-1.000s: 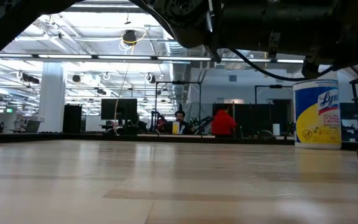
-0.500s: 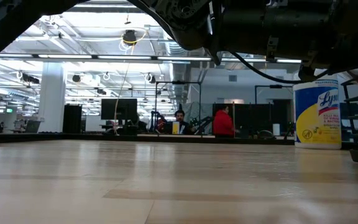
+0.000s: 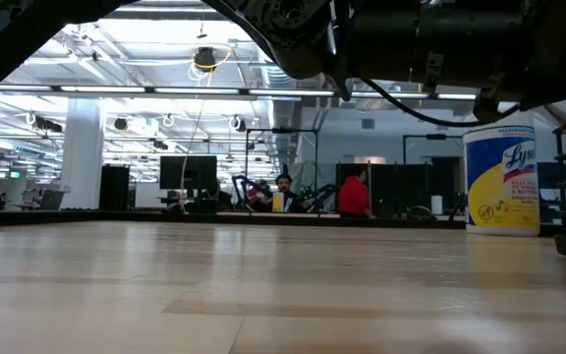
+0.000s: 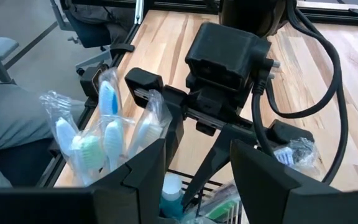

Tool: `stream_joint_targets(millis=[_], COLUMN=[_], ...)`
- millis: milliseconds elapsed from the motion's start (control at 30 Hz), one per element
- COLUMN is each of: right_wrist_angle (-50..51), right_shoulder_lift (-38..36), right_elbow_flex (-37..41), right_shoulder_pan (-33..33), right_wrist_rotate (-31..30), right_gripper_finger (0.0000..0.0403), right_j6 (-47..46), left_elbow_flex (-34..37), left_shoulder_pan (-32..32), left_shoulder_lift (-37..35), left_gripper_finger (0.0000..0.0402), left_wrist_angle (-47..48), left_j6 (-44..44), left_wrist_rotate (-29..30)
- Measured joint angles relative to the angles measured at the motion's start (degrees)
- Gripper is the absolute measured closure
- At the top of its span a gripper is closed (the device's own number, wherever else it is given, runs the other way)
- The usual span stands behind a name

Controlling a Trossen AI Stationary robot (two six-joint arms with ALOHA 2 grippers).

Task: Pick & Place toothbrushing station
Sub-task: Return to Home Position

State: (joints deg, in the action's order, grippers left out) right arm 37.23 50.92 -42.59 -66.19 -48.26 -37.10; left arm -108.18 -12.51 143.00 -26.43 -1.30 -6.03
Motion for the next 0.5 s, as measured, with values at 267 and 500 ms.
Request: stream_joint_targets(millis=[267,500], right_wrist_angle=[-0.74,-3.47], right_shoulder_lift=[0.0,0.0], right_elbow_flex=[0.01,0.0], right_shoulder_pan=[0.0,0.0], right_wrist_rotate=[-0.01,-0.71], right_gripper_finger=[0.0232,0.0232], right_j6=[0.0,0.07], left_elbow_flex=[0.02,0.04], left_shoulder_pan=[-0.9,-2.08], left_shoulder_lift=[-0.16,-4.69], left_gripper_finger=[0.0274,0.0277], left_wrist_angle=[-4.14,-4.33], left_j6=[0.02,-0.12], left_wrist_rotate=[-0.17,-0.35])
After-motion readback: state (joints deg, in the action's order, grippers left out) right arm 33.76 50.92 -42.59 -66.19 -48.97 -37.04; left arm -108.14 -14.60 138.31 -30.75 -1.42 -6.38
